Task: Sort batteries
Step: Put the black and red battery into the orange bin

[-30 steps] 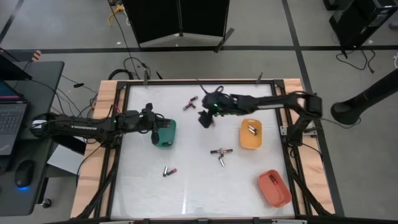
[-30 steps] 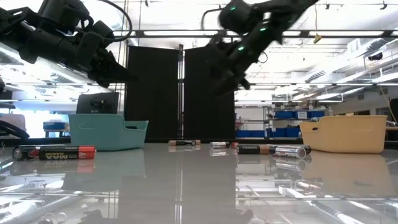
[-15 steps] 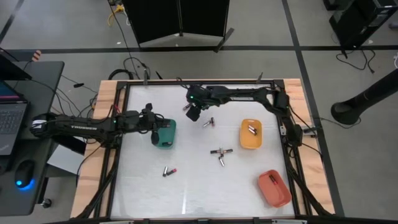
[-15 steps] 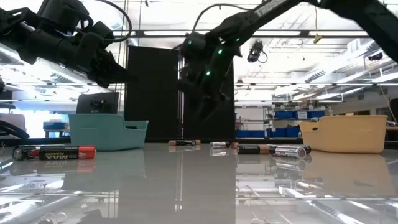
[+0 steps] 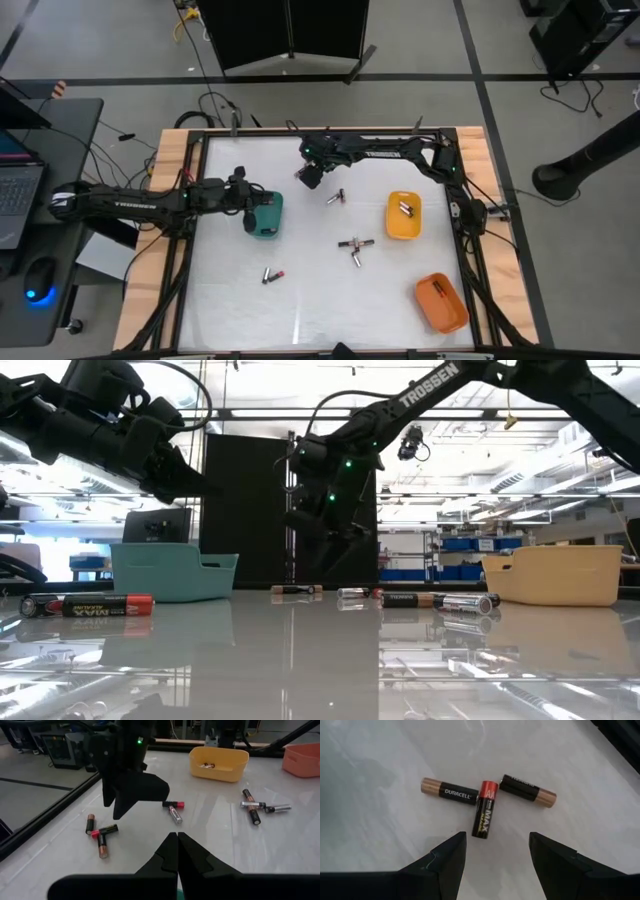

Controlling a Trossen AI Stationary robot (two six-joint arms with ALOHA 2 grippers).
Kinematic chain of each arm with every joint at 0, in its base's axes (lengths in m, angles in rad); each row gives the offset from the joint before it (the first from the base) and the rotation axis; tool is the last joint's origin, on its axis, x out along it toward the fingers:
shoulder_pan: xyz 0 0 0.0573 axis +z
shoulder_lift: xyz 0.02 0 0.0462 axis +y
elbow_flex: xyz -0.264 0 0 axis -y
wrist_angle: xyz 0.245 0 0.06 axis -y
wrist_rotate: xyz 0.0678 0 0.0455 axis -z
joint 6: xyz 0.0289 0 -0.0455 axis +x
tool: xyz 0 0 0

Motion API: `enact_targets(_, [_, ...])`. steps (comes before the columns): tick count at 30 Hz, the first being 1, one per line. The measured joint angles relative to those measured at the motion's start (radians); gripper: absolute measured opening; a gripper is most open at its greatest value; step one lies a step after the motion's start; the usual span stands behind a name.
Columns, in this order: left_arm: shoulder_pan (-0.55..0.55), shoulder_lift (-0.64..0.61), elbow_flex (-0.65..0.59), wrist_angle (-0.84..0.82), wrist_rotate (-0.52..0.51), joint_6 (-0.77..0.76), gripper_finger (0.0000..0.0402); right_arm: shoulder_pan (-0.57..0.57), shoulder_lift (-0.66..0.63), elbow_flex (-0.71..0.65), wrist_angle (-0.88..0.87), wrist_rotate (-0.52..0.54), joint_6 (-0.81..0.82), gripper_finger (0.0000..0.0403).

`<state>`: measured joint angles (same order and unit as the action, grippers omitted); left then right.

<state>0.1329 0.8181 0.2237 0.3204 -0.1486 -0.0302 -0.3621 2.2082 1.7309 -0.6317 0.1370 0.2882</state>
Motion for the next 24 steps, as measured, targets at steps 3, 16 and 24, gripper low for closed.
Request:
enact_targets(3, [0.0,0.0,0.0,0.001,0.0,0.0,0.0007,-0.001,0.016,0.0,0.012,-0.005,0.002,0.0227])
enact_targets(16, [0.0,0.0,0.0,0.002,-0.002,0.0,0.0007,-0.002,0.038,-0.001,0.049,0.02,0.005,0.0227])
enact_targets(24, [0.0,0.0,0.0,0.001,-0.003,0.0,0.0007,-0.006,0.038,0.031,-0.006,0.024,-0.037,0.0227])
